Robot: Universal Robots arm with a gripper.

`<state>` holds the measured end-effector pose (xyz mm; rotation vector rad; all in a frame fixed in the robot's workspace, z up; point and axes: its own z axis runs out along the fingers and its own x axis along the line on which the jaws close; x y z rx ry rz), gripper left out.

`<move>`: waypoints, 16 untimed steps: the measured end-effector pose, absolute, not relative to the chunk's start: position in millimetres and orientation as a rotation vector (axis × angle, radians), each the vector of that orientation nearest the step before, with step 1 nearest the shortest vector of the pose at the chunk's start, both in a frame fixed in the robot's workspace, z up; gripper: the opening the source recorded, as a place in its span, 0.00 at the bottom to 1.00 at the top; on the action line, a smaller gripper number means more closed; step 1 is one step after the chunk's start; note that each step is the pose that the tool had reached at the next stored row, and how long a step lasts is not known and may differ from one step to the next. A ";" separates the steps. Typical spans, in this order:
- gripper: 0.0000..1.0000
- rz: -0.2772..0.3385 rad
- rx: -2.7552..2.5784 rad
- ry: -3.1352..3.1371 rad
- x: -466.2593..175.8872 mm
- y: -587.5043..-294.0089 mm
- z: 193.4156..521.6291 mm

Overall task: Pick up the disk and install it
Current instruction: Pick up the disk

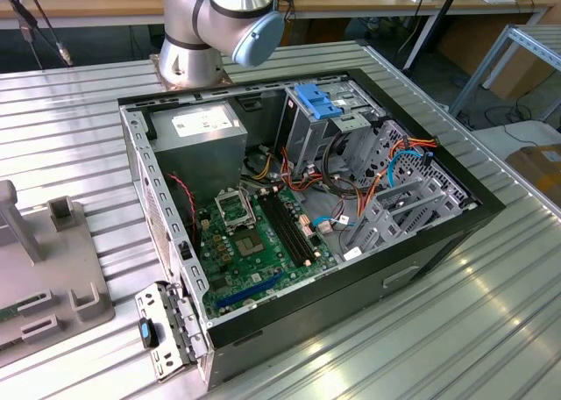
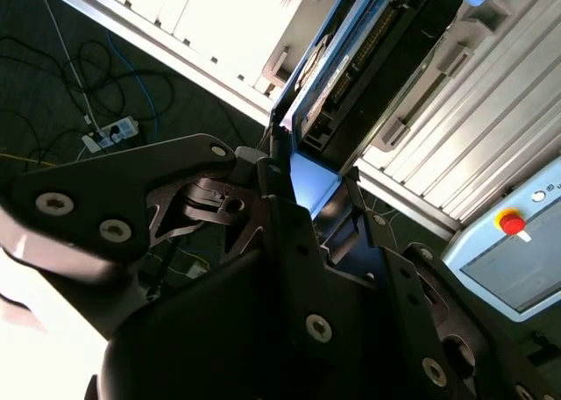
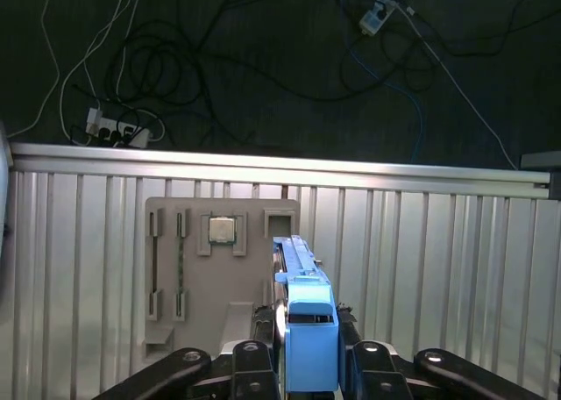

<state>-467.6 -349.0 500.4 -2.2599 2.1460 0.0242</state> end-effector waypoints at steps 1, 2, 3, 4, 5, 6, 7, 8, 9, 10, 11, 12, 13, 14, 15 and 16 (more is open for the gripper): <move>0.36 0.024 -2.260 2.146 -467.6 -349.0 500.4; 0.36 0.024 -2.260 2.146 -467.6 -349.0 500.5; 0.36 0.024 -2.260 2.146 -467.6 -349.0 500.6; 0.36 0.024 -2.260 2.146 -467.6 -349.0 500.7; 0.36 0.024 -2.260 2.146 -467.1 -348.9 500.7; 0.36 0.024 -2.260 2.146 -466.5 -349.0 500.7; 0.36 0.024 -2.260 2.146 -465.5 -349.0 500.7; 0.36 0.024 -2.260 2.146 -464.5 -349.0 500.6; 0.36 0.024 -2.260 2.146 -463.9 -349.0 500.6; 0.36 0.024 -2.260 2.146 -463.3 -349.0 500.7; 0.36 0.024 -2.260 2.146 -463.2 -349.0 500.6; 0.36 0.024 -2.260 2.146 -462.9 -349.0 500.6; 0.36 0.024 -2.261 2.145 -462.2 -349.0 500.7; 0.36 0.024 -2.260 2.146 -460.1 -349.0 500.7; 0.36 0.024 -2.260 2.146 -458.0 -349.0 500.7; 0.36 0.024 -2.260 2.146 -454.7 -349.0 500.7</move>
